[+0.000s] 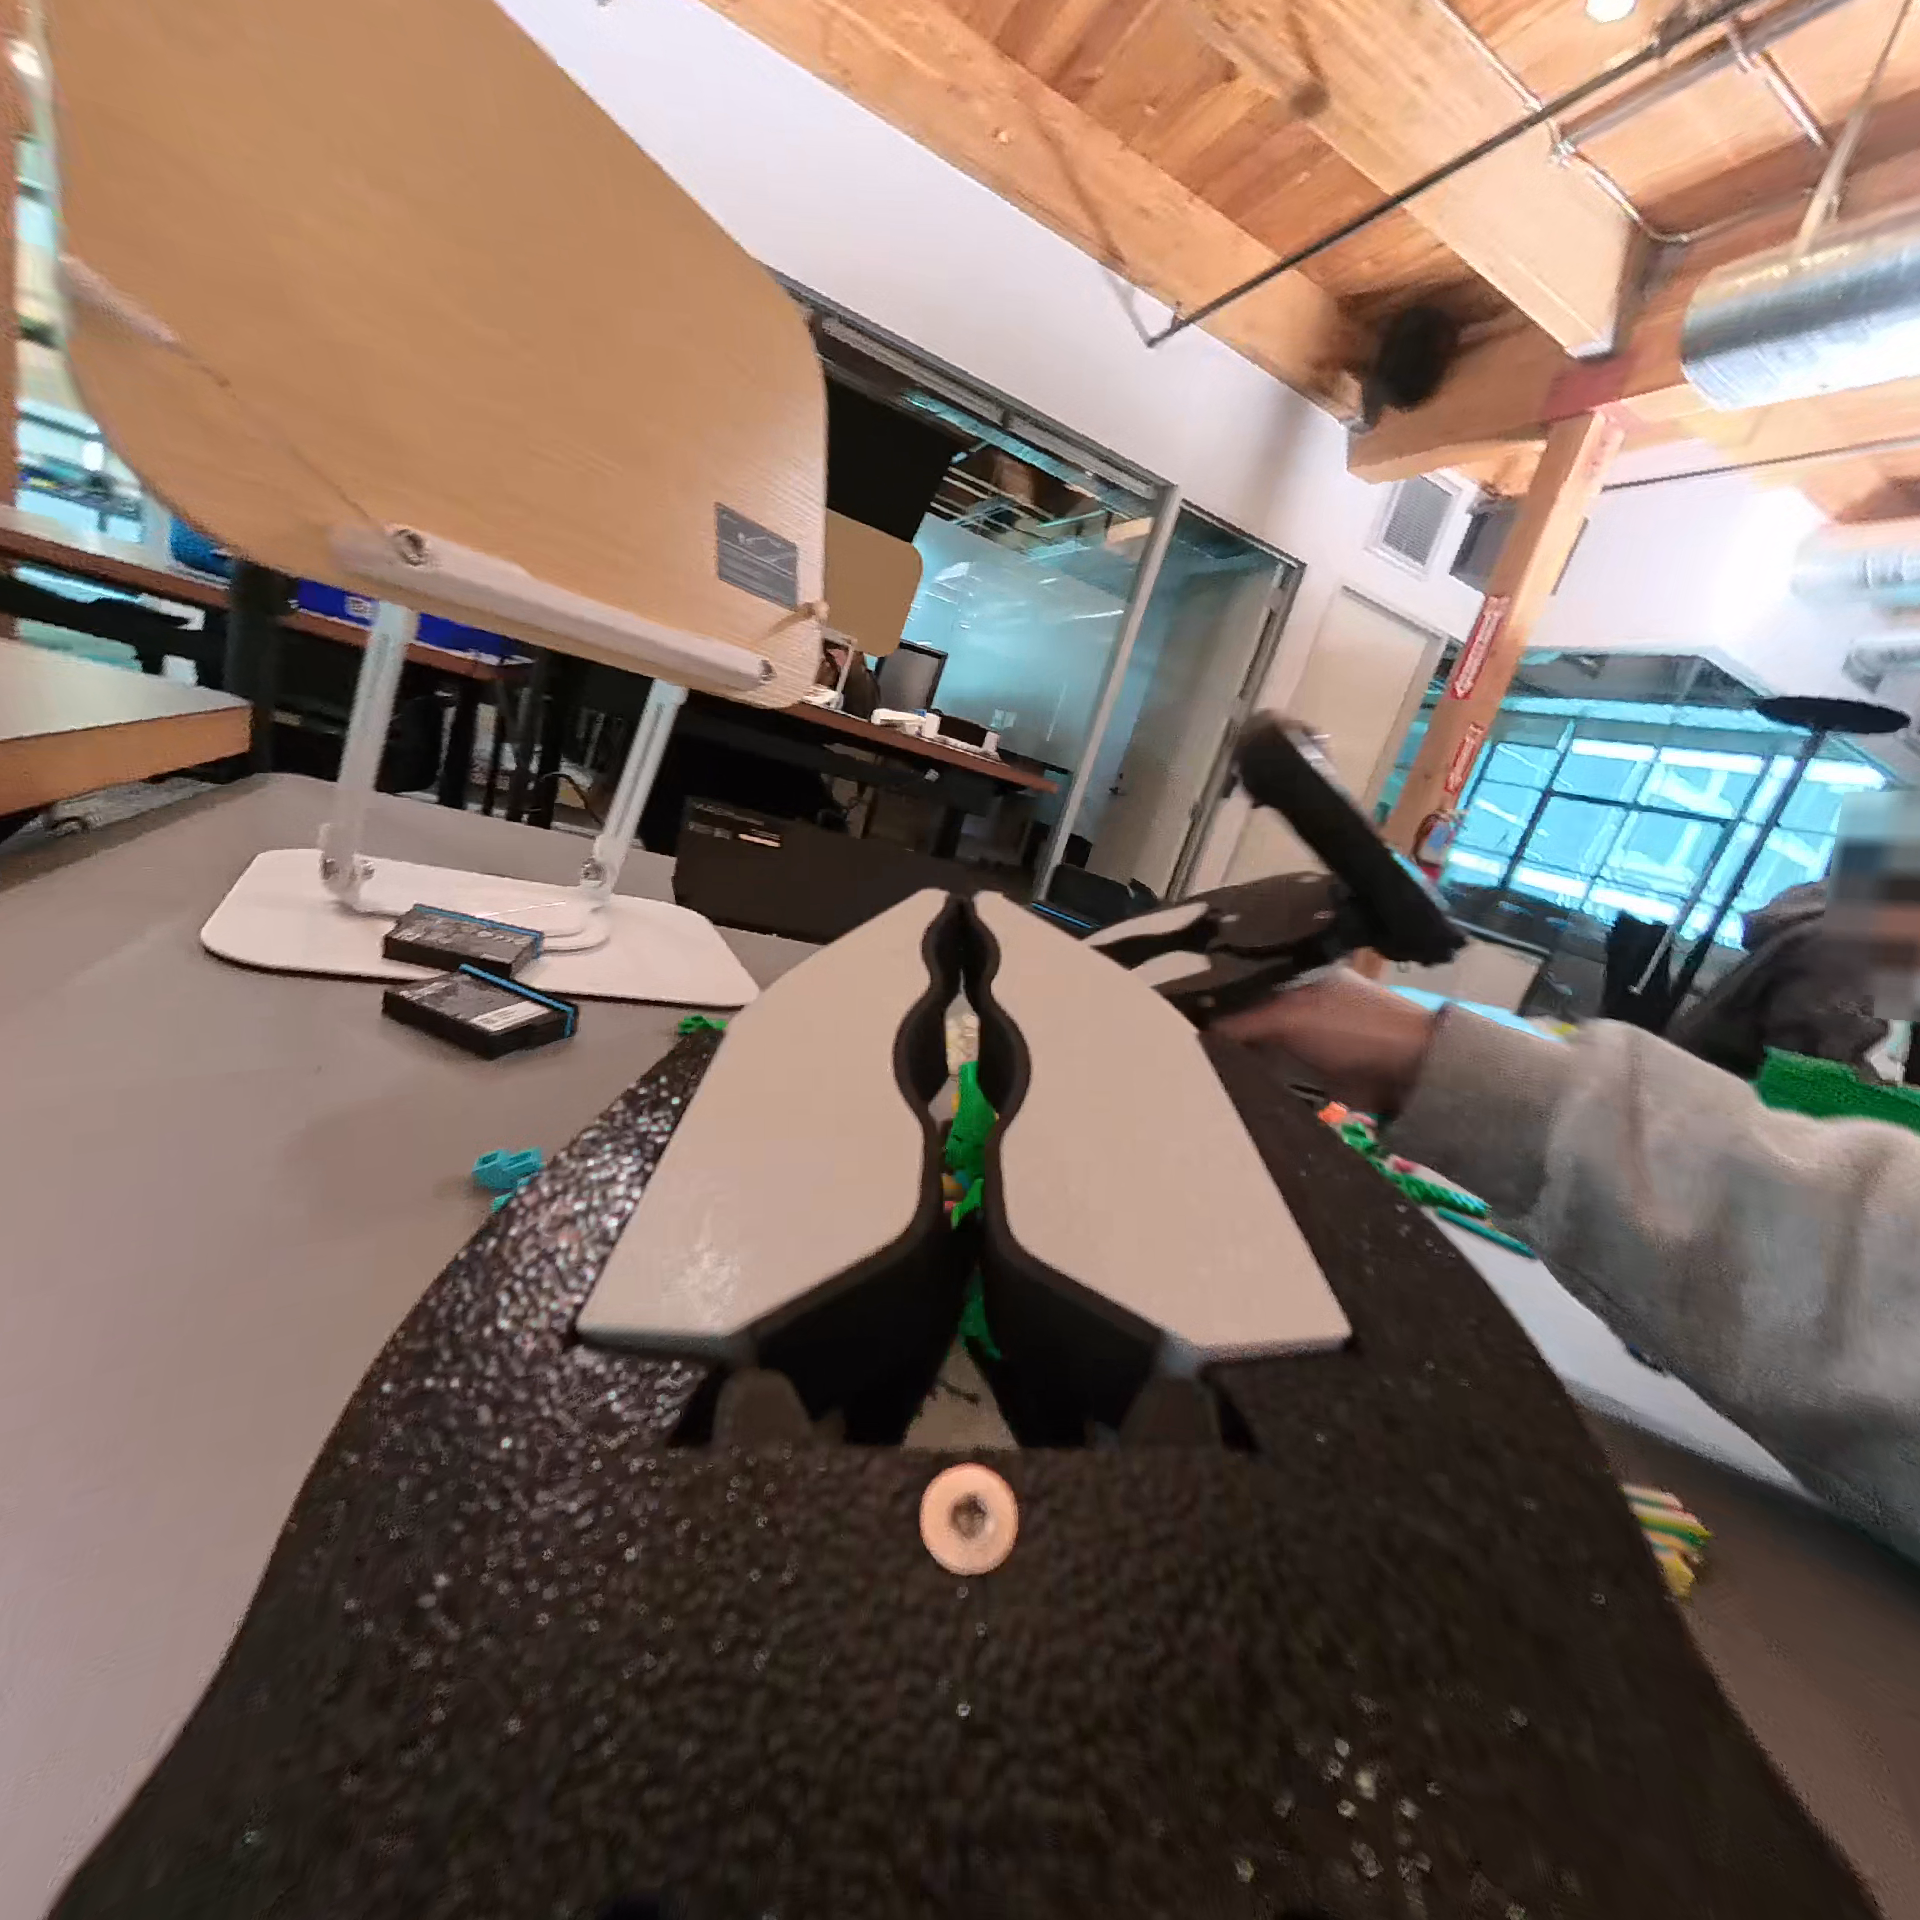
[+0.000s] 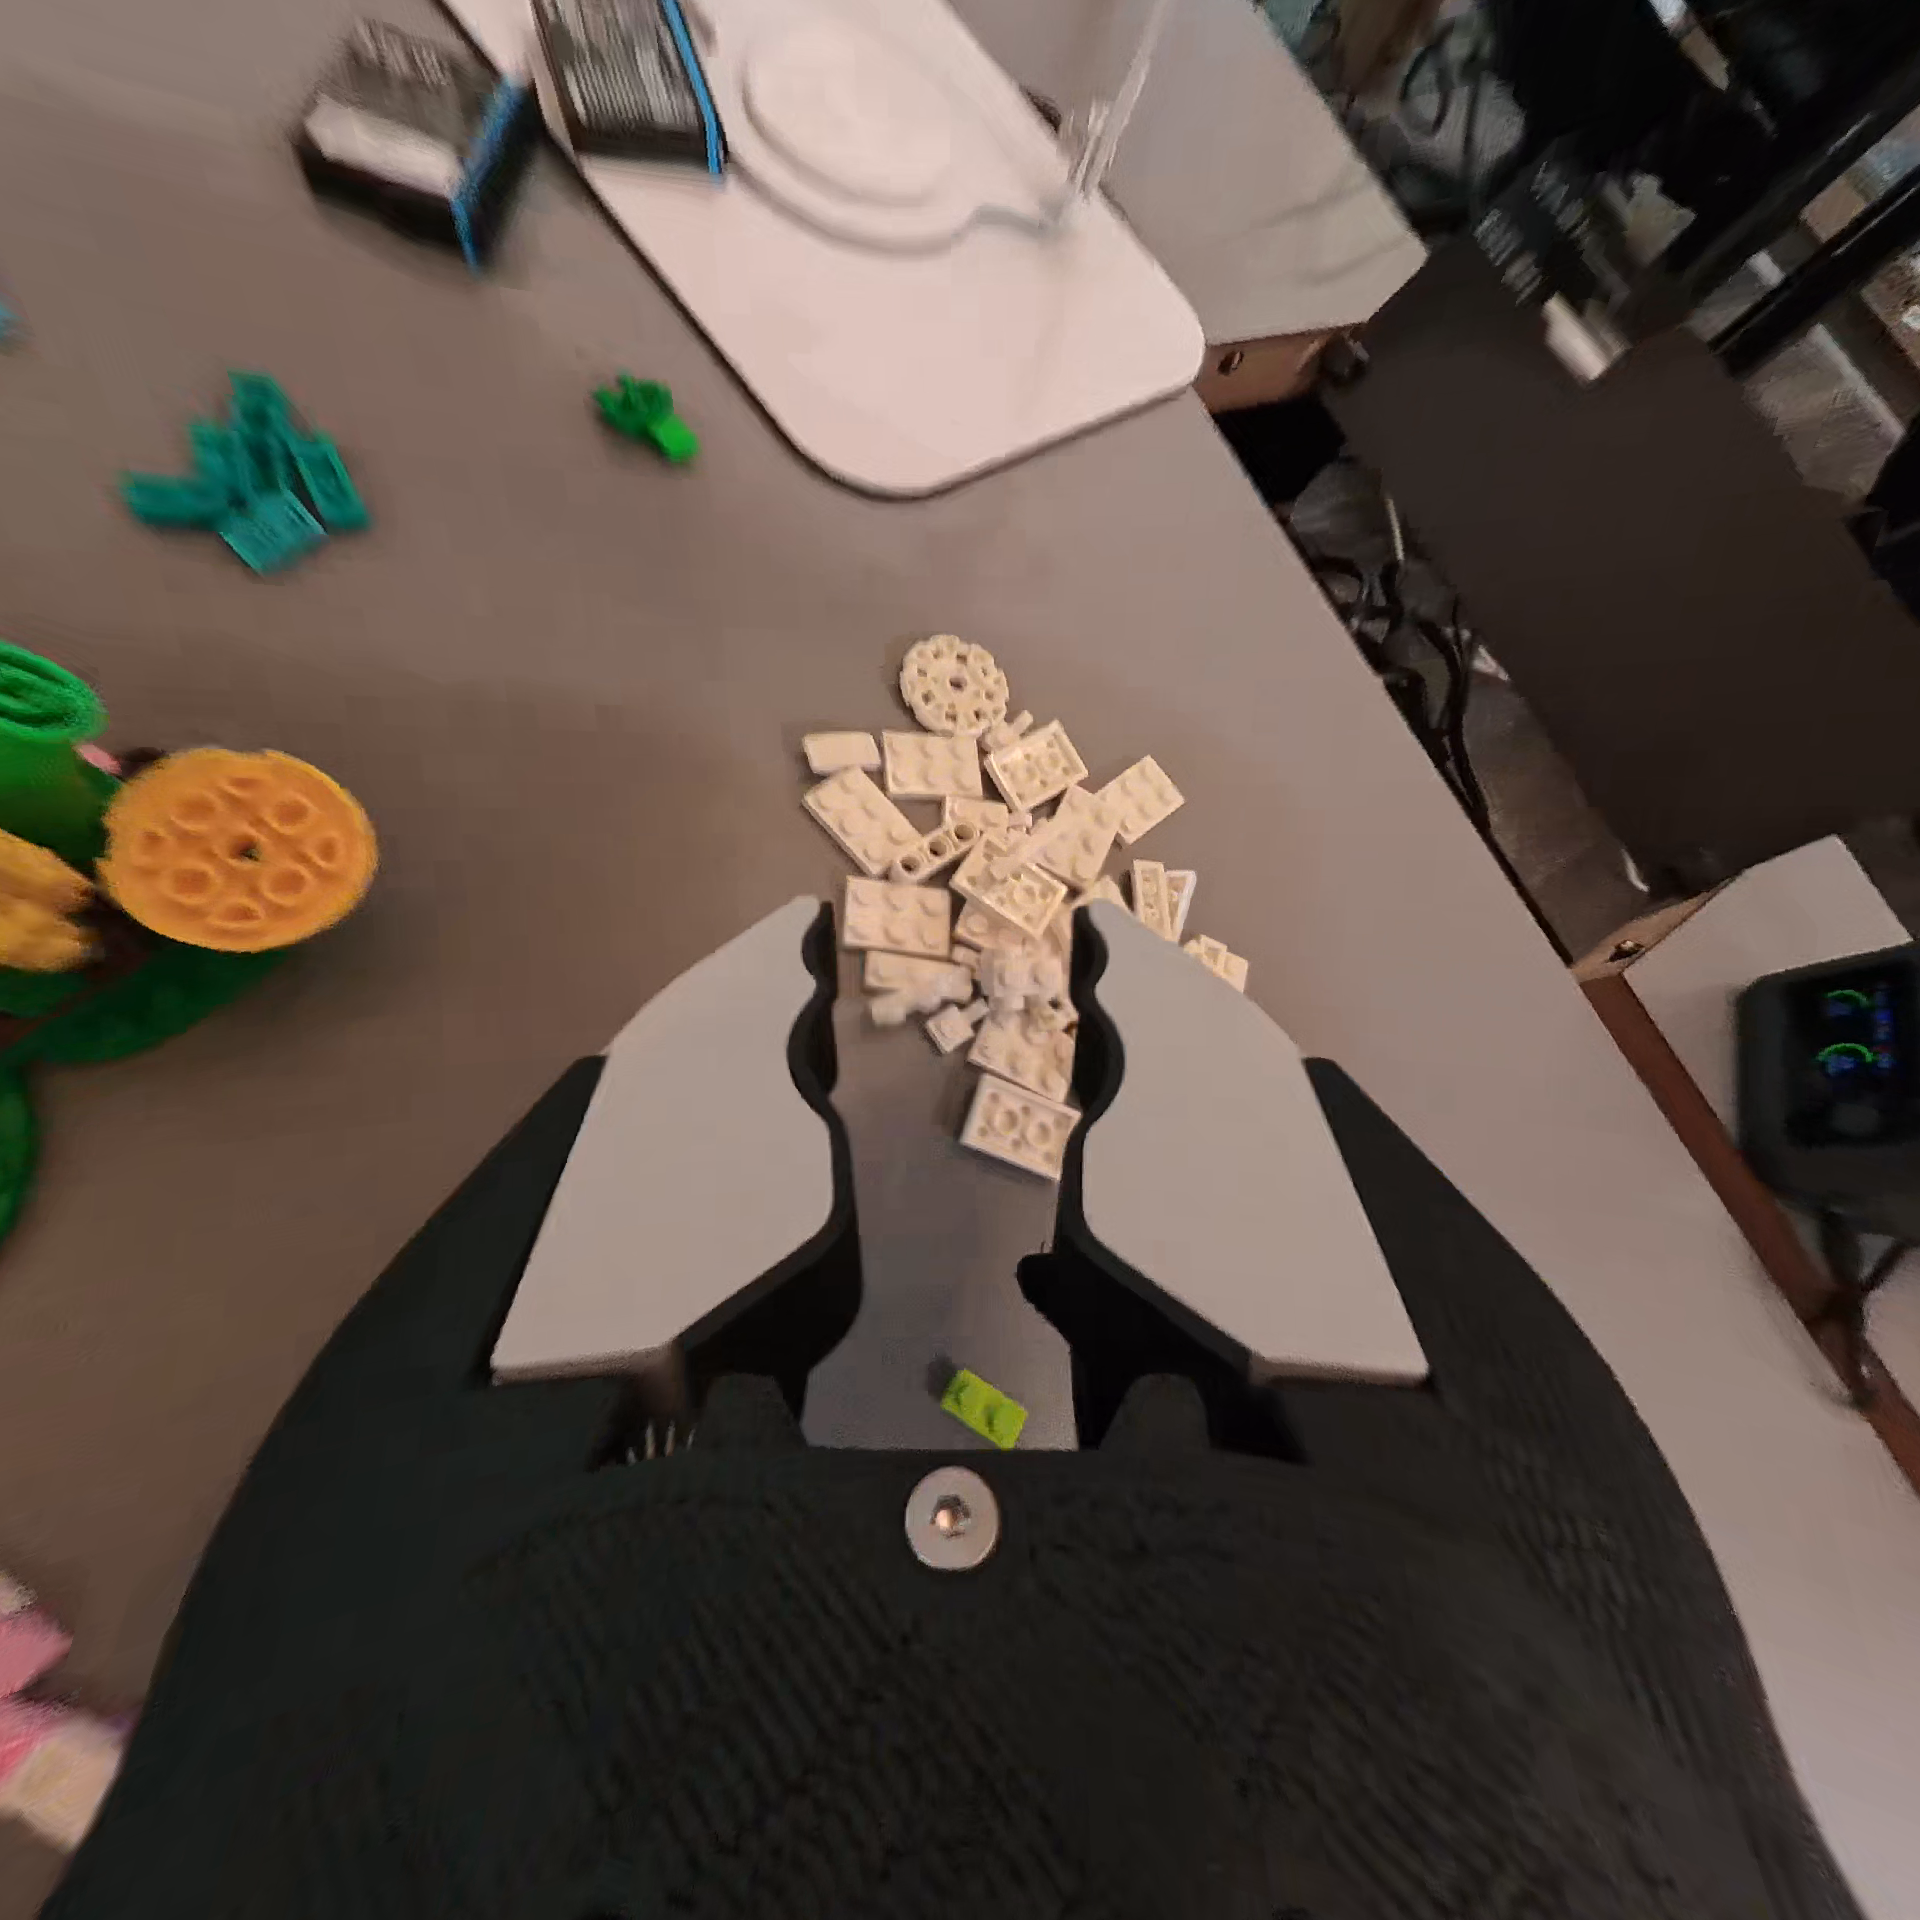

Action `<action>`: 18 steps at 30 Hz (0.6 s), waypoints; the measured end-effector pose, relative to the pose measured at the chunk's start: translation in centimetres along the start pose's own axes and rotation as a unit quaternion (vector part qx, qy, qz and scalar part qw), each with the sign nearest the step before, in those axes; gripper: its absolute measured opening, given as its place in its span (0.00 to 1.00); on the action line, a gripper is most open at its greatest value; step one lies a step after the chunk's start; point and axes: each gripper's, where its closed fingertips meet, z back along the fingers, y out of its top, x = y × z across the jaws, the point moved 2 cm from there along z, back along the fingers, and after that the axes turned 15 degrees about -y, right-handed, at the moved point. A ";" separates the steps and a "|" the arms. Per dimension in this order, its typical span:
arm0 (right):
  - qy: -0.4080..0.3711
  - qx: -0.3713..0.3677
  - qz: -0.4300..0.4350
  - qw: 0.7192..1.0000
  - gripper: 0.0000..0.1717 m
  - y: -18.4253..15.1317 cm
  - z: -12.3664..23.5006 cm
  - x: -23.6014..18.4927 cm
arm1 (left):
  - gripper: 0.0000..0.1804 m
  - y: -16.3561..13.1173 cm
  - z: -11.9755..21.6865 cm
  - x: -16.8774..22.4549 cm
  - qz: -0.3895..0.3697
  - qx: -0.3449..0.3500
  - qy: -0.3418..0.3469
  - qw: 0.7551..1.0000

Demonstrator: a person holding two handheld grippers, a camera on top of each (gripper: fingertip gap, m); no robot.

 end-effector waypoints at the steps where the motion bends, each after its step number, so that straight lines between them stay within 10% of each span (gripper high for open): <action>1: 0.009 0.023 -0.017 1.000 0.25 0.9 1.2 -0.1 | 0.00 0.0 0.2 -0.3 0.003 0.003 0.012 1.000; 8: 0.345 0.069 0.039 0.935 0.11 1.7 15.7 -12.7 | 0.00 -0.3 0.3 -0.7 -0.032 -0.019 0.053 0.998; 18: 0.356 -0.009 0.224 0.907 0.15 -3.8 15.8 -20.3 | 0.00 -0.5 -1.4 3.7 -0.120 -0.051 -0.076 0.988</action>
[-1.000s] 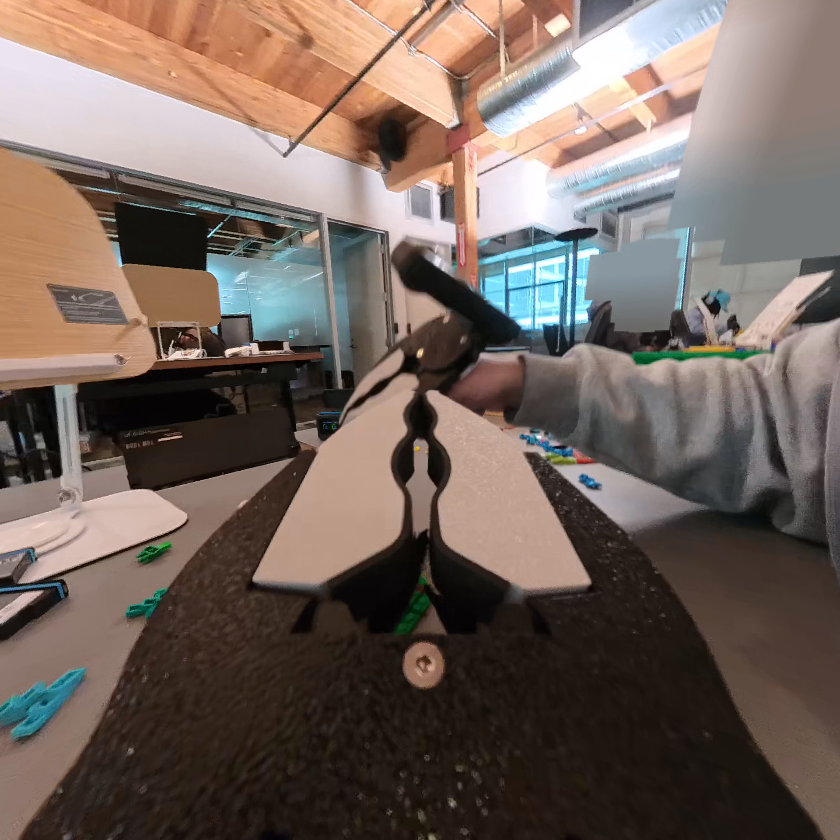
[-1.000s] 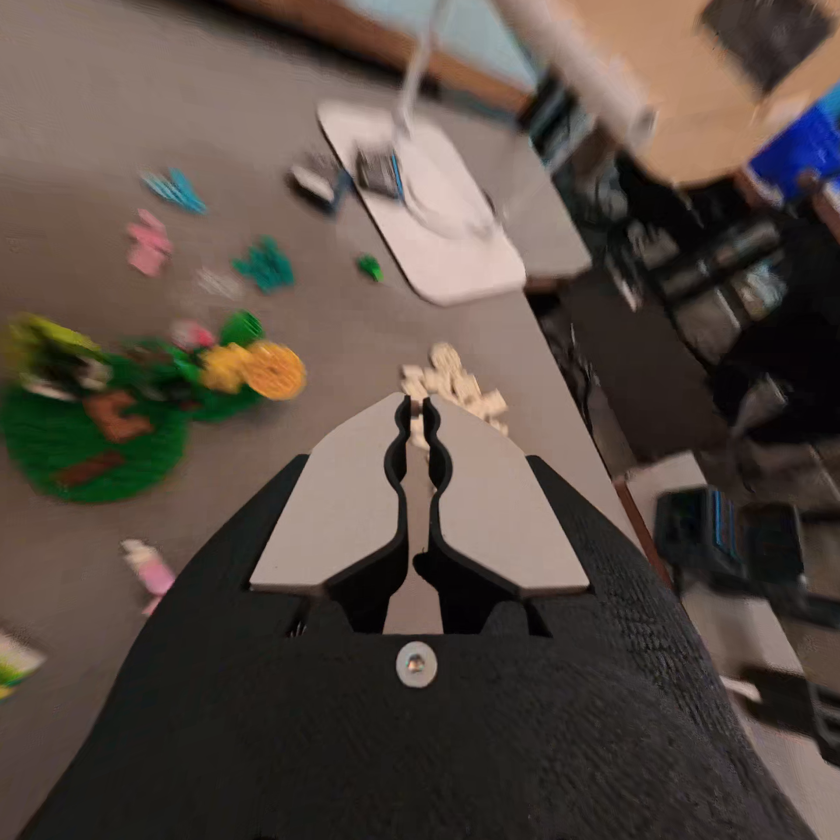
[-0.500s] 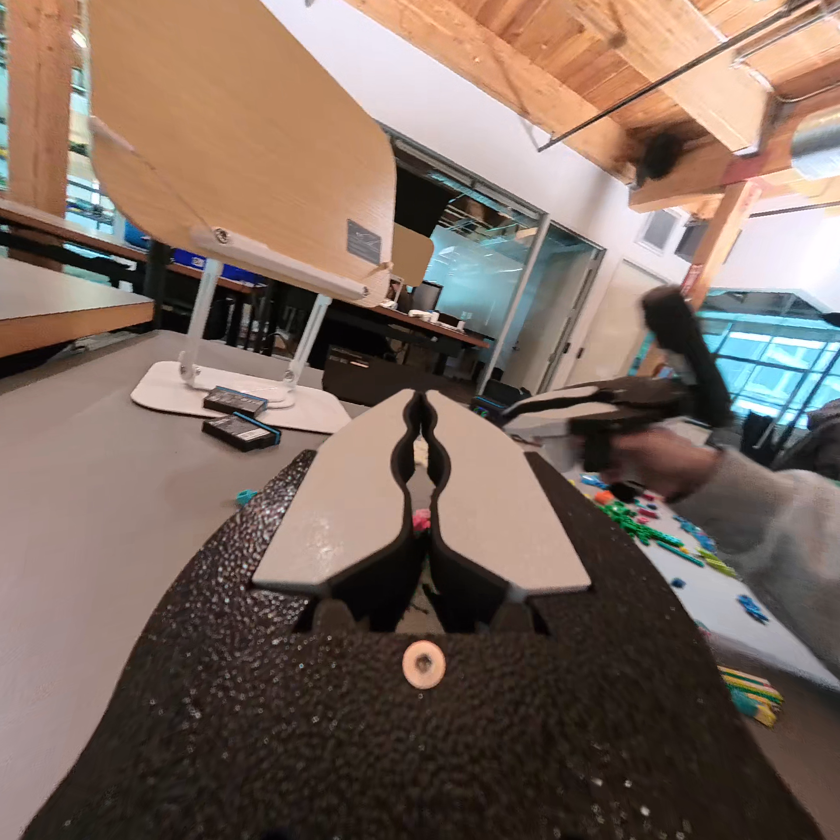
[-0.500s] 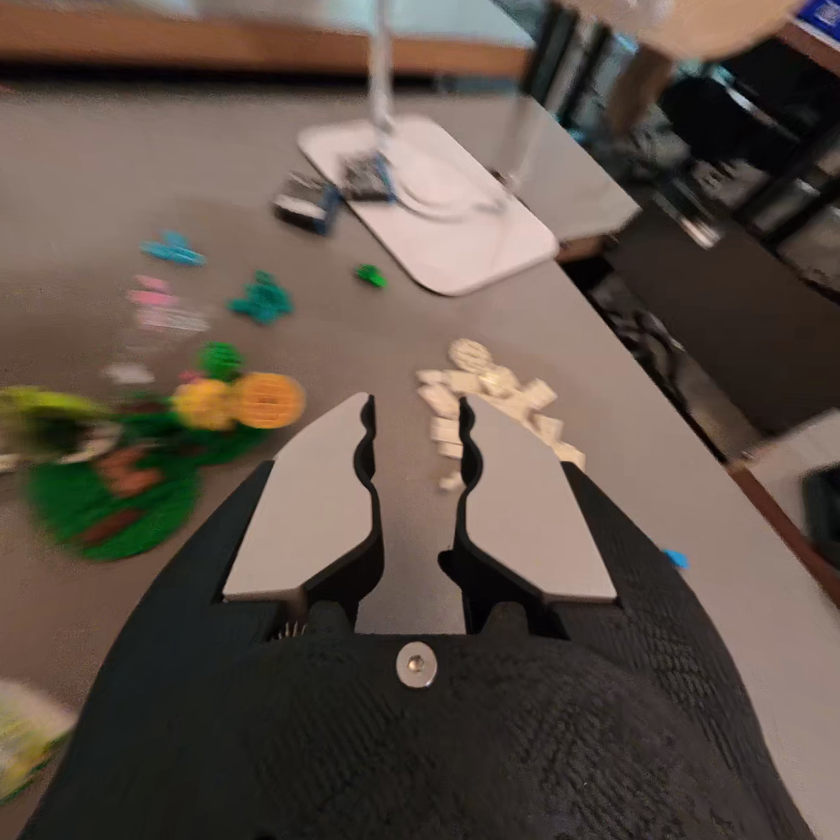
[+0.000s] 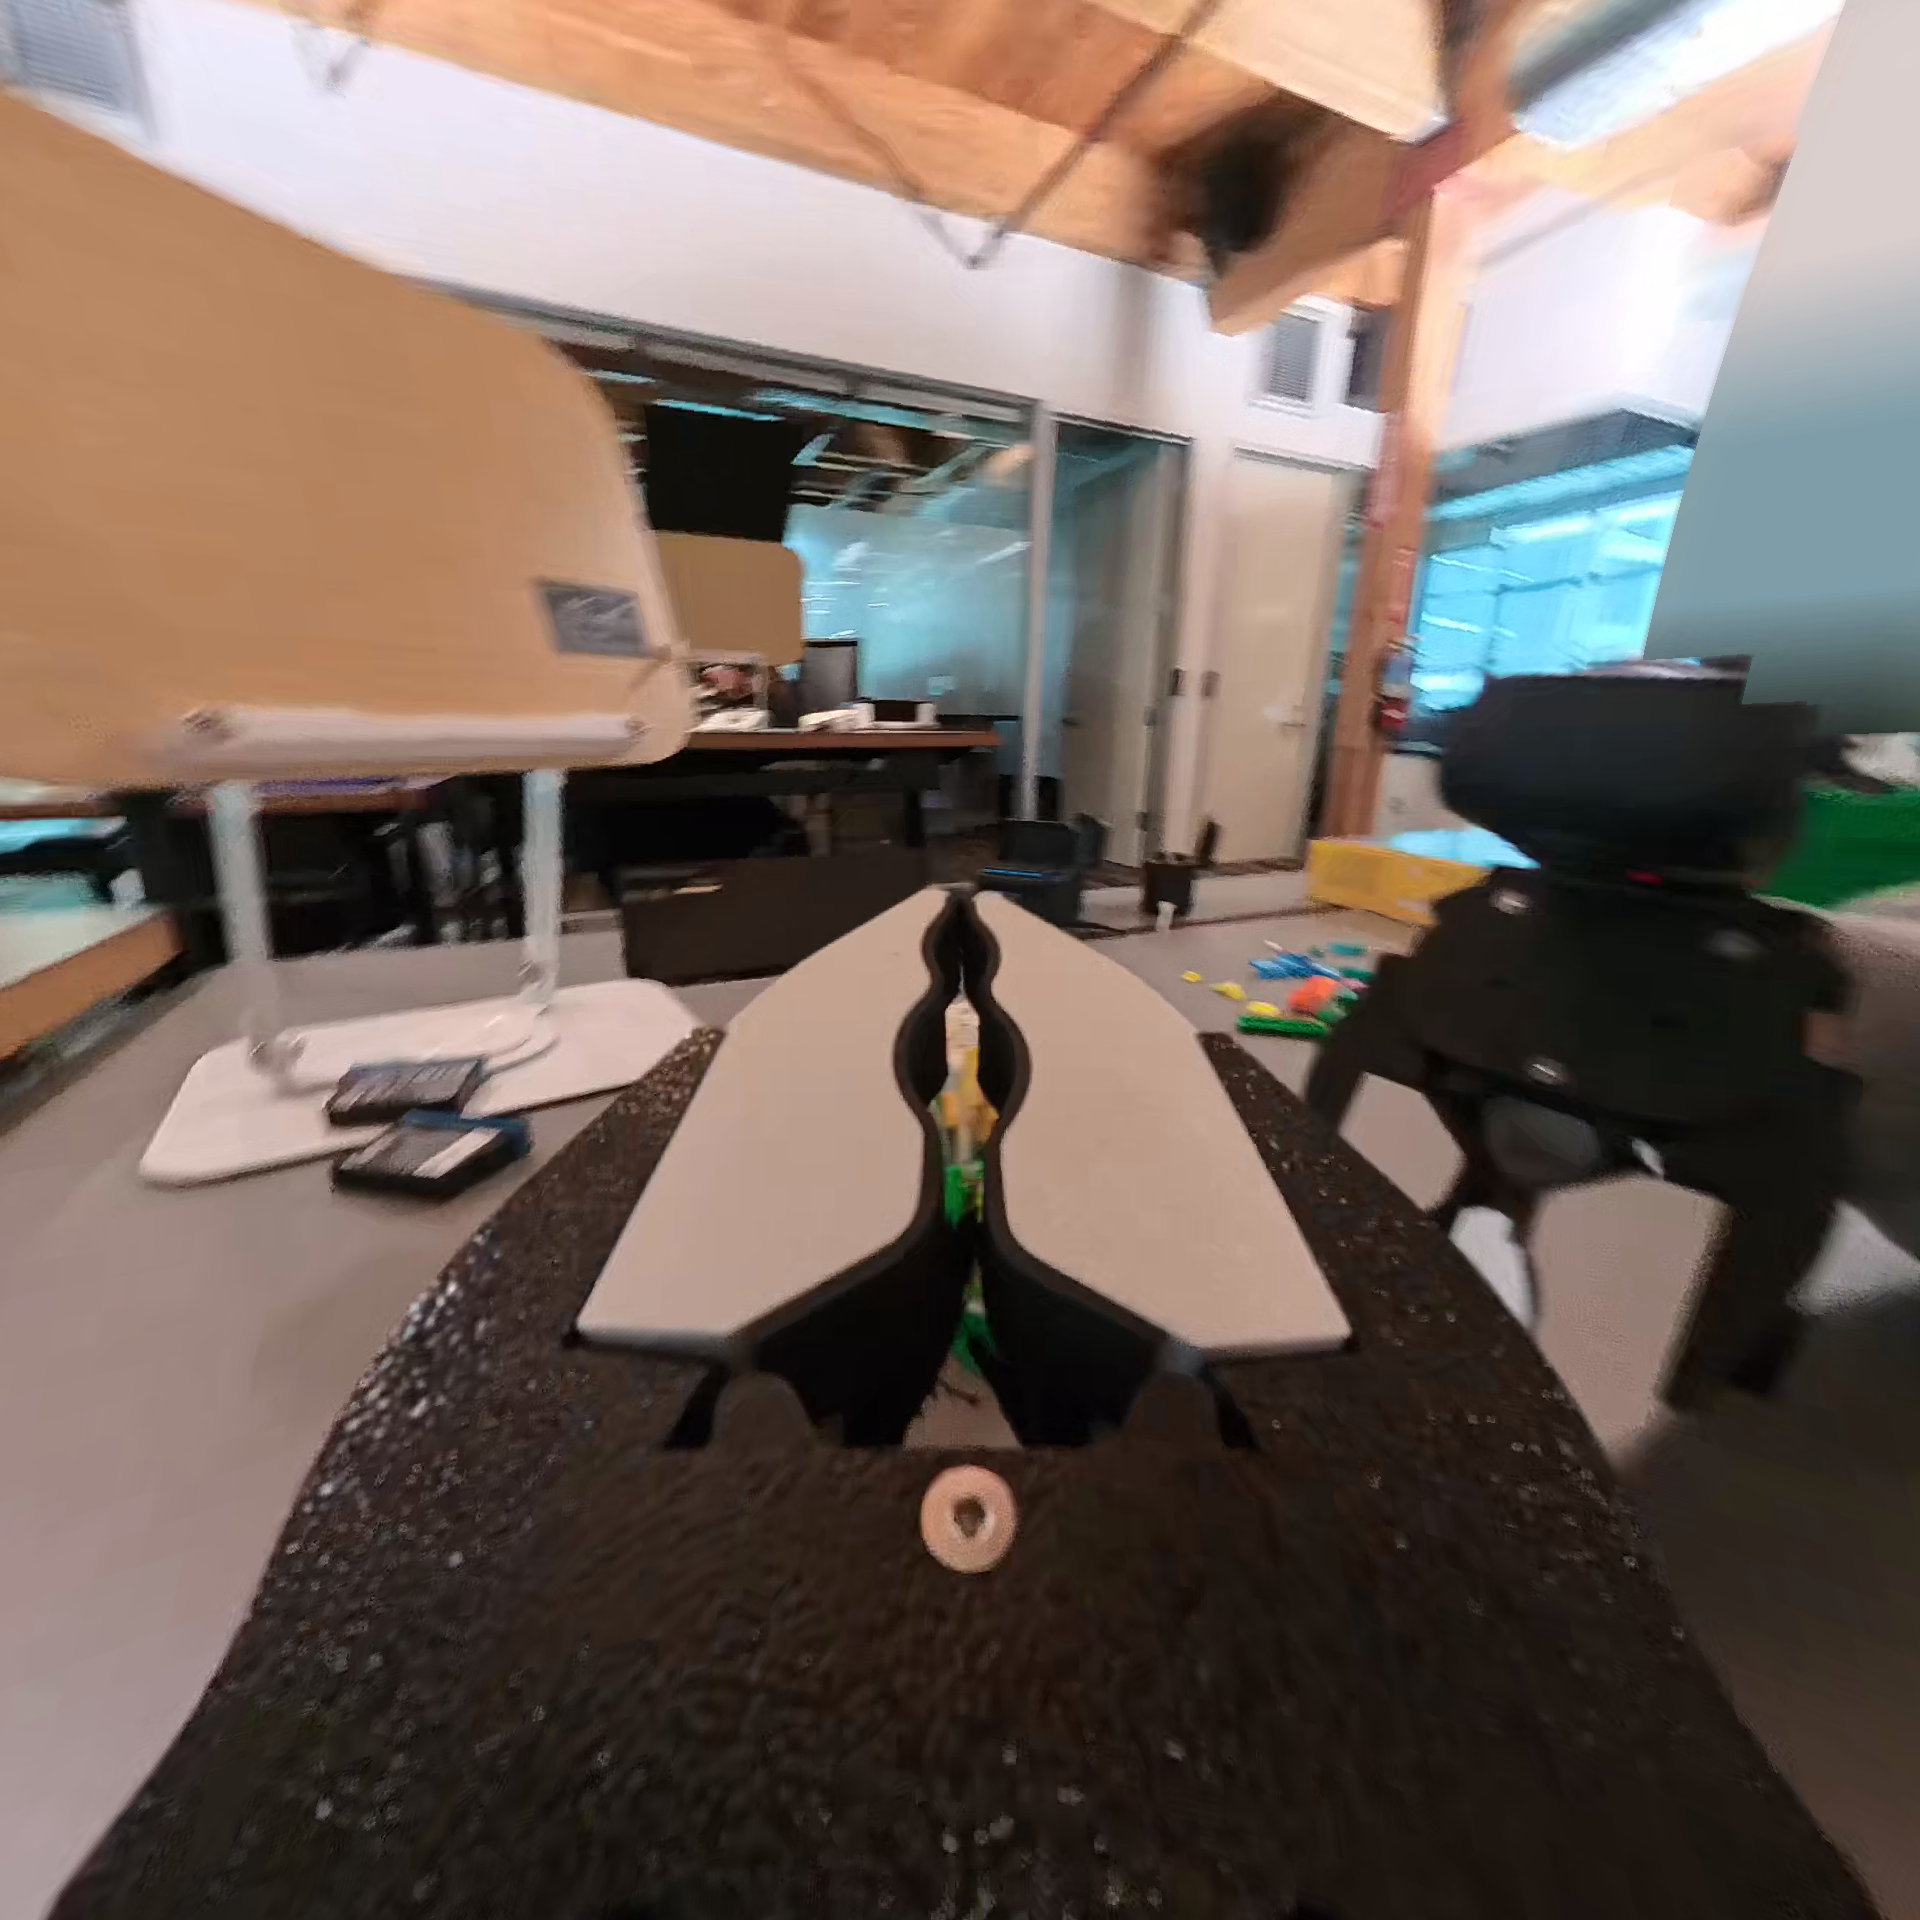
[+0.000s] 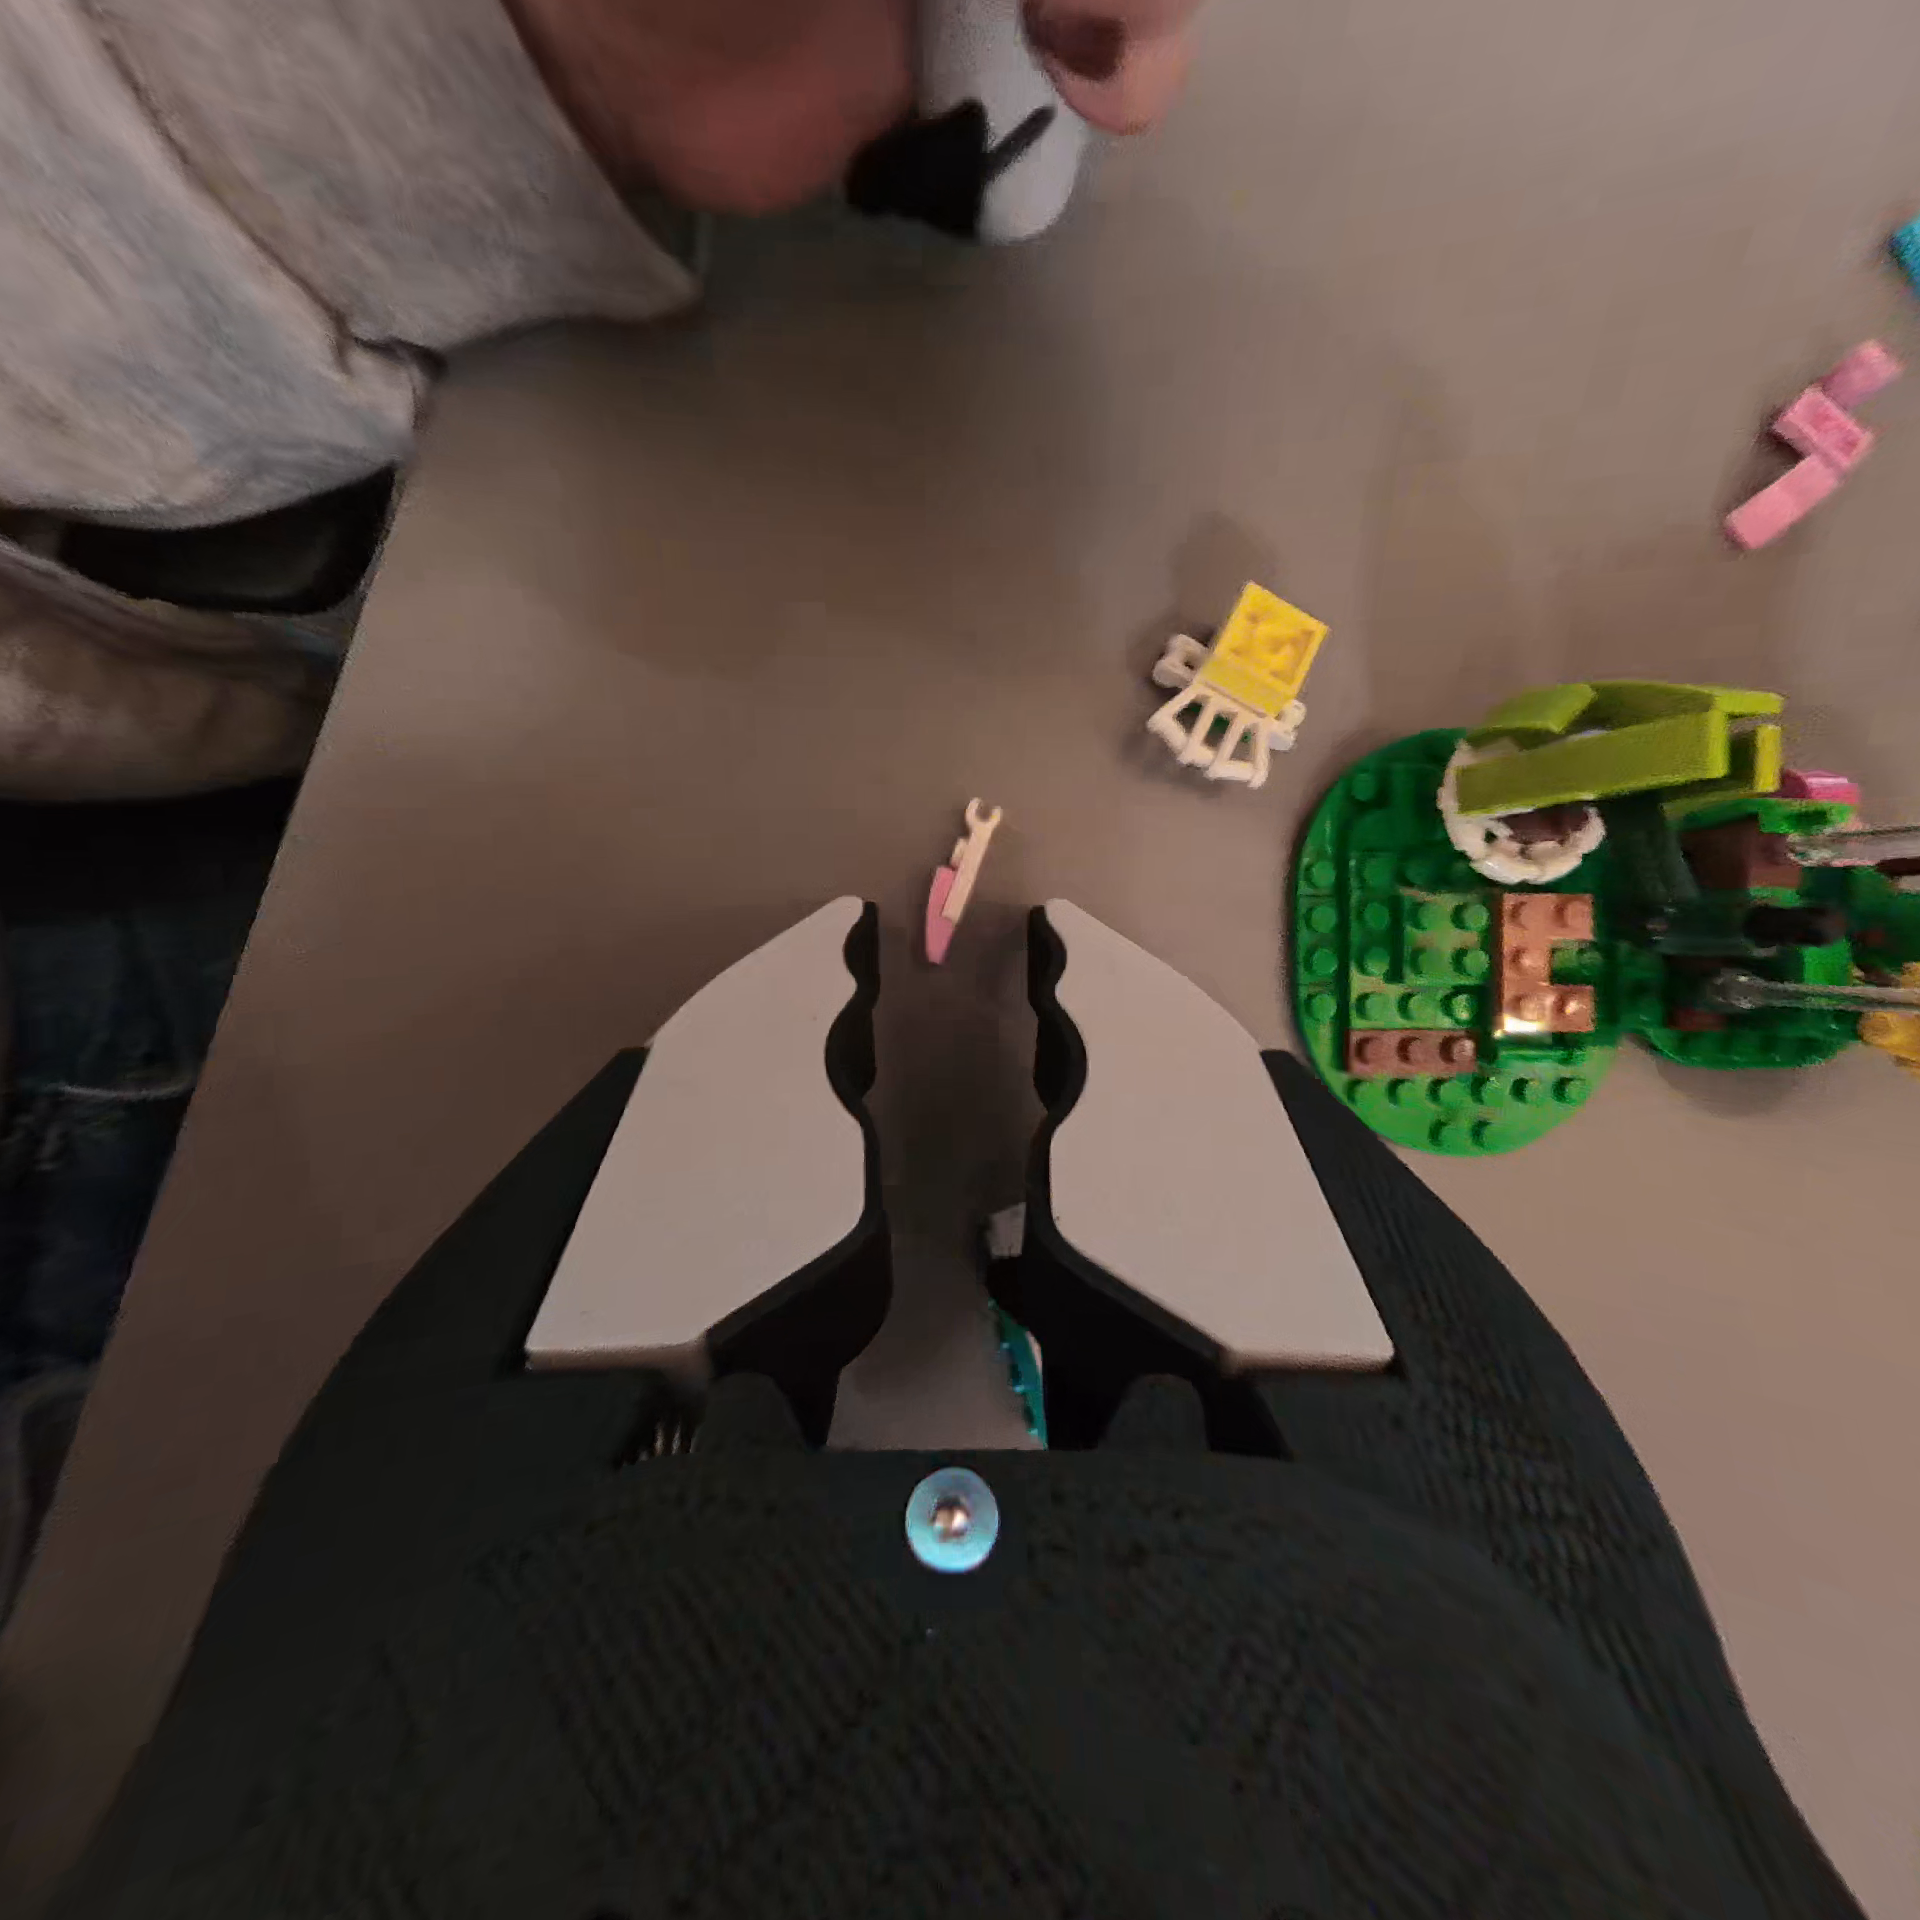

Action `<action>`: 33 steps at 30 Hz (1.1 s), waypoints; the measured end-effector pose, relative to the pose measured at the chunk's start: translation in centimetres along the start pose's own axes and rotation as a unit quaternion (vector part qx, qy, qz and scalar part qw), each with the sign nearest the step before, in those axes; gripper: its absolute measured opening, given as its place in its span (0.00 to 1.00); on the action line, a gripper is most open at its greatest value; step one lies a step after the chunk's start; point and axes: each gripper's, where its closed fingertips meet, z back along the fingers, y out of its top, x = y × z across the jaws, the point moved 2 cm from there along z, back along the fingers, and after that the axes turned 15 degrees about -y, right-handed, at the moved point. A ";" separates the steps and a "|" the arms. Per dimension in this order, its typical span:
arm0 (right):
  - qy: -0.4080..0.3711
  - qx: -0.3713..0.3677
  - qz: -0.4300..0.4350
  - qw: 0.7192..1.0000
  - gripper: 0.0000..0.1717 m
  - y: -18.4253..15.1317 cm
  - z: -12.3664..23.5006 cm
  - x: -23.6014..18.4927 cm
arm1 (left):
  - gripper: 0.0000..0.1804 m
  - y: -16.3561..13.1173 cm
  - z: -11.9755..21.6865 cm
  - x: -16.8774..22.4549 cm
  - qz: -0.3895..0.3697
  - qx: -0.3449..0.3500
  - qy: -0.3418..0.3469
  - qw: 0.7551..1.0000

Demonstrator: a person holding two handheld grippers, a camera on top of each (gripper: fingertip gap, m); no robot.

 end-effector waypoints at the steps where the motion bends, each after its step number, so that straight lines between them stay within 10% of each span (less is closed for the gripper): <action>1: -0.003 0.006 -0.003 1.000 0.12 0.2 0.0 0.1 | 0.00 0.1 -0.3 1.1 -0.017 -0.011 -0.039 0.999; 7: -0.088 0.040 0.100 0.990 0.02 0.0 2.0 2.7 | 0.00 -4.1 -1.4 6.1 -0.082 -0.182 -0.207 0.958; 12: -0.140 0.071 0.173 0.972 0.02 0.1 5.2 4.4 | 0.21 -6.6 -2.3 8.1 -0.110 -0.267 -0.239 0.927; 33: -0.204 0.053 0.205 0.956 0.05 0.4 6.5 5.0 | 0.03 -5.7 -2.9 7.8 -0.154 -0.233 -0.211 0.937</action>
